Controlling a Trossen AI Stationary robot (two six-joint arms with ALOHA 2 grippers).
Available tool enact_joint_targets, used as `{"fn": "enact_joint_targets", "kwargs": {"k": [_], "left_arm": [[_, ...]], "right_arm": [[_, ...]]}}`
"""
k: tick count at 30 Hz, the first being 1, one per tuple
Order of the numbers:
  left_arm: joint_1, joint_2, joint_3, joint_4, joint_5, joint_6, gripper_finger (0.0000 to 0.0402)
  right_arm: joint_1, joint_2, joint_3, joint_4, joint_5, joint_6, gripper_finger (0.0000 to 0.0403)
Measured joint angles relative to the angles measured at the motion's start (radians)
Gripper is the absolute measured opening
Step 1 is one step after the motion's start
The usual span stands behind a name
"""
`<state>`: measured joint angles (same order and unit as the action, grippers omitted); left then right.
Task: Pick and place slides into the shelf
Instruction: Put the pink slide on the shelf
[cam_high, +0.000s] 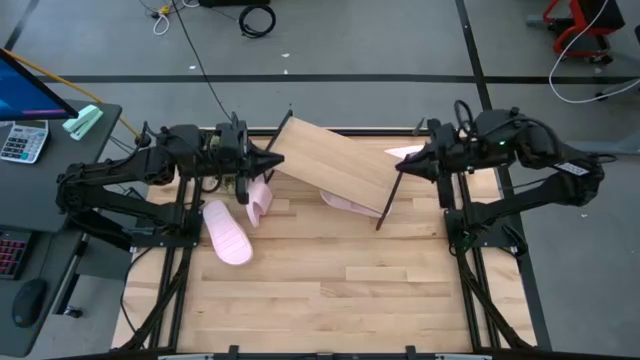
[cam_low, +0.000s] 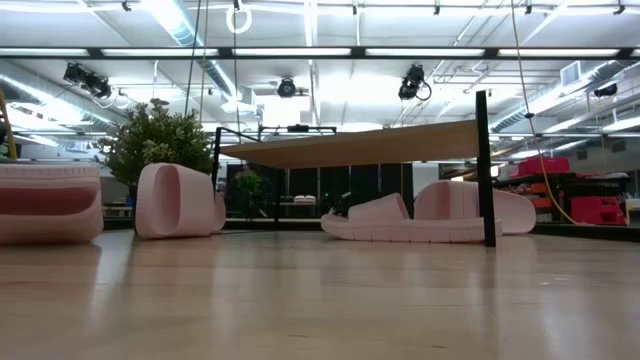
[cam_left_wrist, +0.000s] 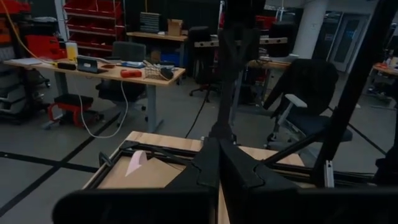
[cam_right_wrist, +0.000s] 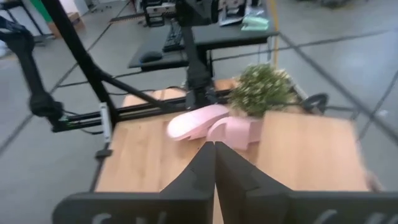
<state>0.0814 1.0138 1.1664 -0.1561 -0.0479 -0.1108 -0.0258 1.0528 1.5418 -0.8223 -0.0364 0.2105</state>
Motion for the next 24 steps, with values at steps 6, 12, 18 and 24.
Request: {"fn": "enact_joint_targets", "kwargs": {"k": [6,12,18,24], "left_arm": [[0.0,0.0,0.0,-0.04,0.0,-0.007,0.0022],[0.0,0.0,0.0,-0.094,0.0,-0.045,0.0015],[0.006,0.0,0.0,-0.256,0.001,-0.157,0.0007],[0.003,0.0,0.0,-0.434,0.0,-0.275,0.0017]], "right_arm": [[0.0,0.037,0.0,-0.005,-0.06,0.06,0.0006],[-0.038,0.041,0.0,-0.026,-0.114,0.07,0.0012],[-0.083,0.036,0.0,-0.026,-0.114,0.049,0.0017],[-0.085,0.033,0.0,-0.024,-0.114,-0.147,0.0014]]}}
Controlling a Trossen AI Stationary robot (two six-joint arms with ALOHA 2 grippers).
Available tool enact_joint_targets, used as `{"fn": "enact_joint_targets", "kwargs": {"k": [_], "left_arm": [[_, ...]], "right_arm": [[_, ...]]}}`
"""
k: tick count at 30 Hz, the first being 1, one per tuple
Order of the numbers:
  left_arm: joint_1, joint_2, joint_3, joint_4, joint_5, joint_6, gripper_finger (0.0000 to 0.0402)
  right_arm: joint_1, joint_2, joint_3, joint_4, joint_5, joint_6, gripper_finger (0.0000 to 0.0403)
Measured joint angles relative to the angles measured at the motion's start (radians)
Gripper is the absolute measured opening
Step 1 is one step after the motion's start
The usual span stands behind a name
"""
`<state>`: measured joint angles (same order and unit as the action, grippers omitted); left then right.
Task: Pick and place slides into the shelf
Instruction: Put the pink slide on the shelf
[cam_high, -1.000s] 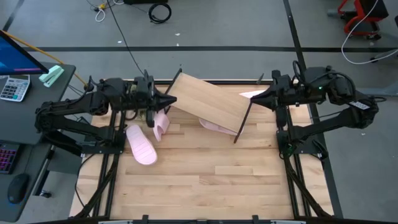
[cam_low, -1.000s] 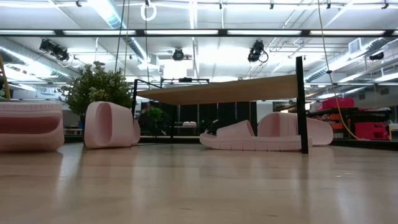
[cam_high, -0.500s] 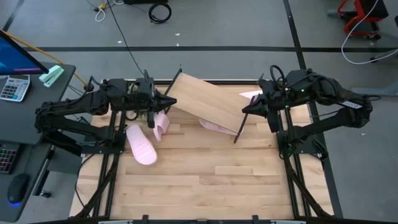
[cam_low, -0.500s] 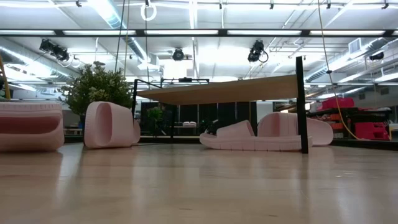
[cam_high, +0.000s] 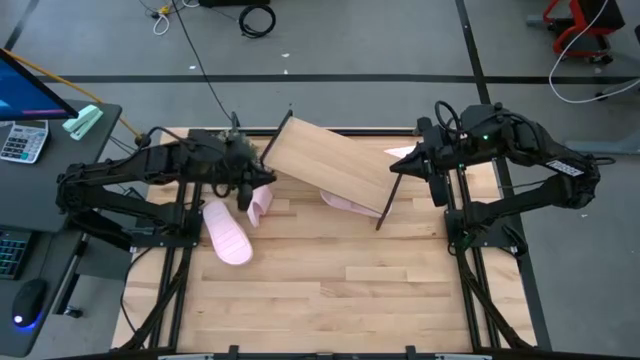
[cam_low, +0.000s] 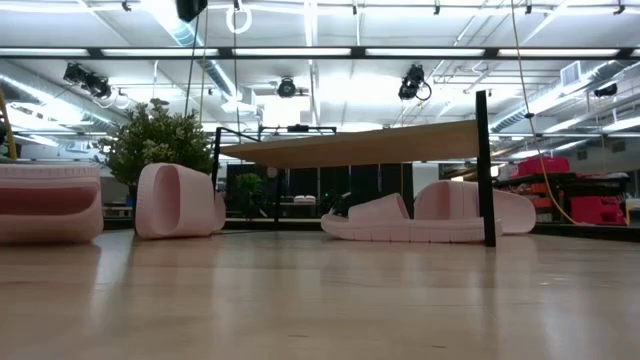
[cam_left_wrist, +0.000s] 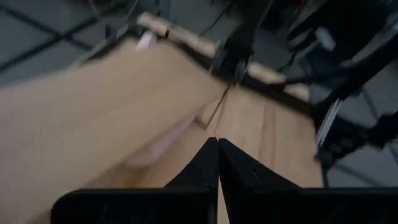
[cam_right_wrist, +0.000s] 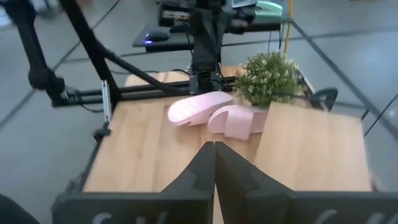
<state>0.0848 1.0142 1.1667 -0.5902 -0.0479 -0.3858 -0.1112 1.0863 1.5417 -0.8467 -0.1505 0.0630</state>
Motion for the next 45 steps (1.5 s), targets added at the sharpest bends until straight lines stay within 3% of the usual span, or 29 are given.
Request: {"fn": "enact_joint_targets", "kwargs": {"k": [6,12,23,30,39,45], "left_arm": [[-0.038,0.0,0.0,-0.146,0.051,0.06,0.0023],[-0.061,0.0,0.0,-0.169,0.071,-0.014,0.0013],[-0.06,0.0,0.0,-0.318,0.068,-0.423,0.0034],[-0.077,0.031,0.0,-0.487,0.0,-0.72,0.0035],[-0.142,0.175,0.0,-0.498,-0.015,-0.977,0.0007],[-0.184,0.283,0.0,-0.536,-0.007,-1.143,0.003]], "right_arm": [[0.0,0.0,0.0,0.004,0.01,0.029,0.0014],[0.0,0.0,0.0,0.002,0.01,0.03,0.0014],[0.0,-0.001,0.0,-0.047,0.011,0.007,0.0018],[0.0,-0.001,0.0,-0.047,0.037,0.006,0.0018],[0.0,-0.001,0.0,-0.076,0.046,0.013,0.002],[0.0,-0.001,0.0,-0.106,0.046,0.011,0.0021]]}}
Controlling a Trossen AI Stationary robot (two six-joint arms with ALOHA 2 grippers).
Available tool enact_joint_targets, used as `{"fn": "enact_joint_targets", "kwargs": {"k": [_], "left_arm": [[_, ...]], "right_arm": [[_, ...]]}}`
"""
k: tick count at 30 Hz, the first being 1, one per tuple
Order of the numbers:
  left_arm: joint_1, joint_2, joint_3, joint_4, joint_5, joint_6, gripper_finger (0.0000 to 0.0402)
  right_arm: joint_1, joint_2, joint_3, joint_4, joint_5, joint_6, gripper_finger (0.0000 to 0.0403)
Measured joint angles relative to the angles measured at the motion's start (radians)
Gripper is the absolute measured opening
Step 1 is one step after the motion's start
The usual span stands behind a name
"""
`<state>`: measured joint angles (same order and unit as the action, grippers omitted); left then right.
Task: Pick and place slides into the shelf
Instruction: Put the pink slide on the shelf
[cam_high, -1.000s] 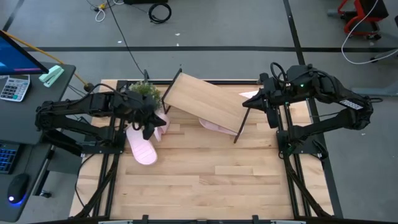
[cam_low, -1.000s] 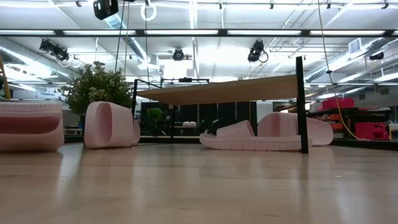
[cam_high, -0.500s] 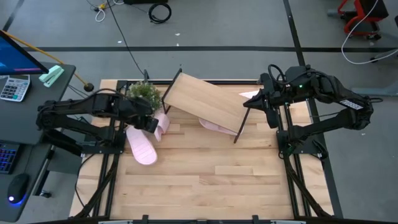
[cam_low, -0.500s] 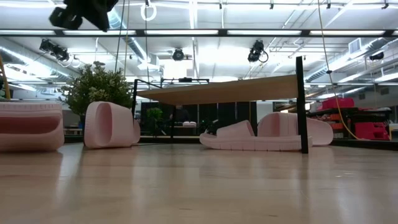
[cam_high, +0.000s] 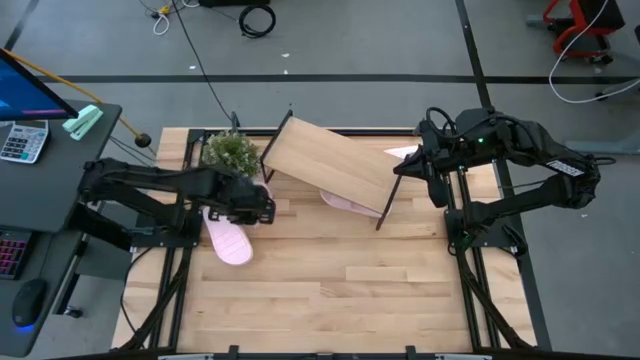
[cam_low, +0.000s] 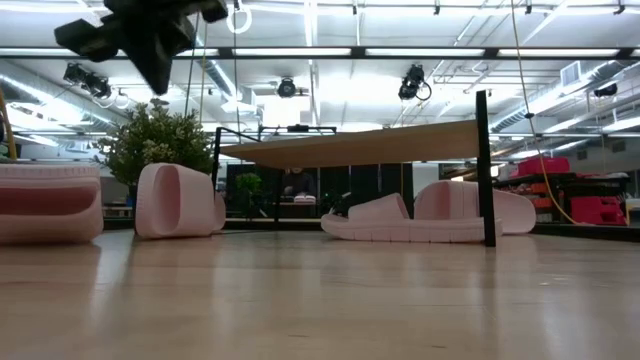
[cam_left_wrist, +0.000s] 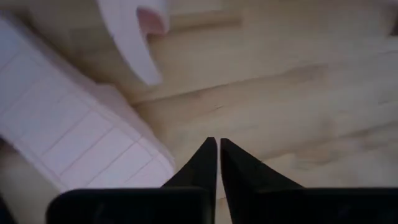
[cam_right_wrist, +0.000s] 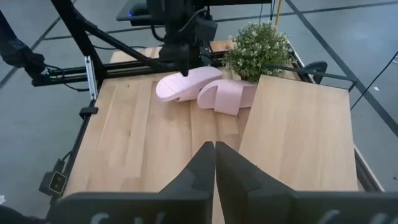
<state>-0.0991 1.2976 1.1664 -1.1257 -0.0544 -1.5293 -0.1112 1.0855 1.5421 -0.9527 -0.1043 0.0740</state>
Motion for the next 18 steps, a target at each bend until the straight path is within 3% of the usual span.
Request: {"fn": "enact_joint_targets", "kwargs": {"k": [9,14,18], "left_arm": [[-0.069,0.136,0.0,-0.092,0.0,-0.136,0.0096],[-0.141,0.155,0.0,0.008,-0.214,-0.228,0.0126],[-0.174,0.164,0.0,-0.024,-0.268,-0.296,0.0154]], "right_arm": [[0.0,0.0,0.0,-0.004,-0.001,-0.049,0.0022],[0.0,0.0,0.0,-0.007,-0.001,-0.06,0.0023],[0.0,0.0,0.0,-0.017,-0.001,-0.059,0.0023]]}}
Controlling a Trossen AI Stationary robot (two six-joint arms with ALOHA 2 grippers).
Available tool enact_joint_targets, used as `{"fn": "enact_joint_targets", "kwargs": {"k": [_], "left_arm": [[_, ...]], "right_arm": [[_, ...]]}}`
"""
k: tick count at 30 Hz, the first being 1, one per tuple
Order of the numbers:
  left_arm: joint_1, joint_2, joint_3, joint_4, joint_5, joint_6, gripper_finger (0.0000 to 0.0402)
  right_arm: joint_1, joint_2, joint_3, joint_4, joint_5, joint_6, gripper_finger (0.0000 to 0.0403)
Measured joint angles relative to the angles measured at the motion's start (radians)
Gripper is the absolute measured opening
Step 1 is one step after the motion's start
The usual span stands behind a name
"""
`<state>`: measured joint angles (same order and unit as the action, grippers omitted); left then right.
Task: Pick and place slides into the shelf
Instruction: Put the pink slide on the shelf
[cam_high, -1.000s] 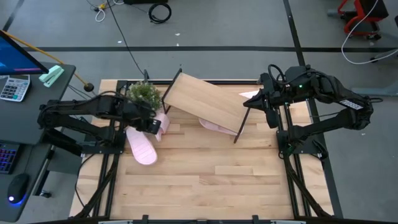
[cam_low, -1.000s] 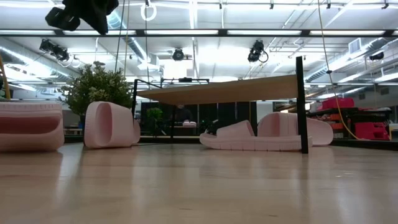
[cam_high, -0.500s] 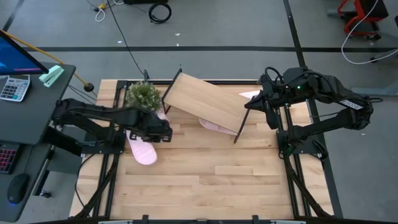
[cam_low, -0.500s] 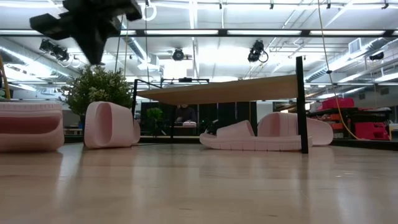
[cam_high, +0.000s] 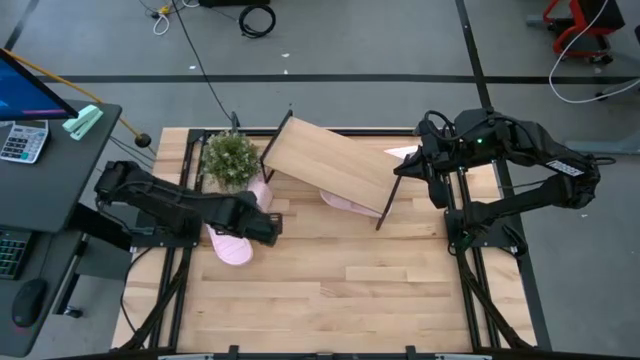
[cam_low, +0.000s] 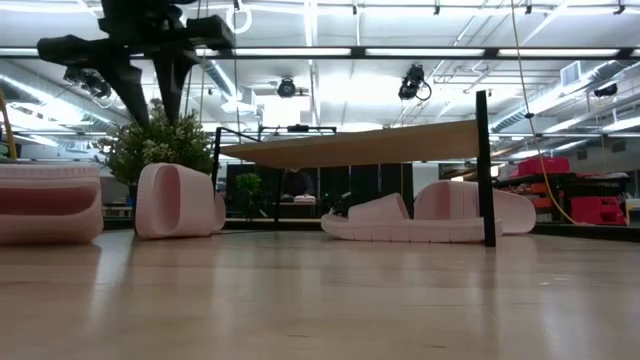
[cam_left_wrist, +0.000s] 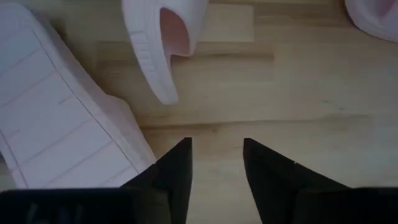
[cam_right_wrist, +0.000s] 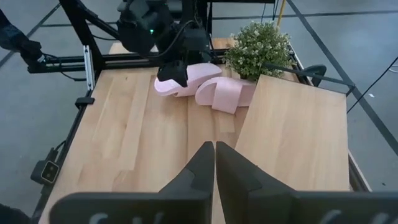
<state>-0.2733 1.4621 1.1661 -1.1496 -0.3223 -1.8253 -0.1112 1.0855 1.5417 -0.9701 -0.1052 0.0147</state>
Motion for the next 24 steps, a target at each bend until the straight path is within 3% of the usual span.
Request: {"fn": "enact_joint_targets", "kwargs": {"k": [13,18,24], "left_arm": [[-0.035,0.011,-0.041,-0.077,-0.135,-0.062,0.0239],[-0.039,0.011,-0.083,-0.066,-0.119,-0.15,0.0248],[-0.039,0.011,-0.131,-0.066,-0.142,-0.122,0.0236]], "right_arm": [[0.0,0.0,0.0,-0.004,0.0,0.138,0.0029],[0.0,0.0,0.0,-0.003,0.0,0.191,0.0029],[0.0,0.0,0.0,-0.002,0.0,0.223,0.003]]}}
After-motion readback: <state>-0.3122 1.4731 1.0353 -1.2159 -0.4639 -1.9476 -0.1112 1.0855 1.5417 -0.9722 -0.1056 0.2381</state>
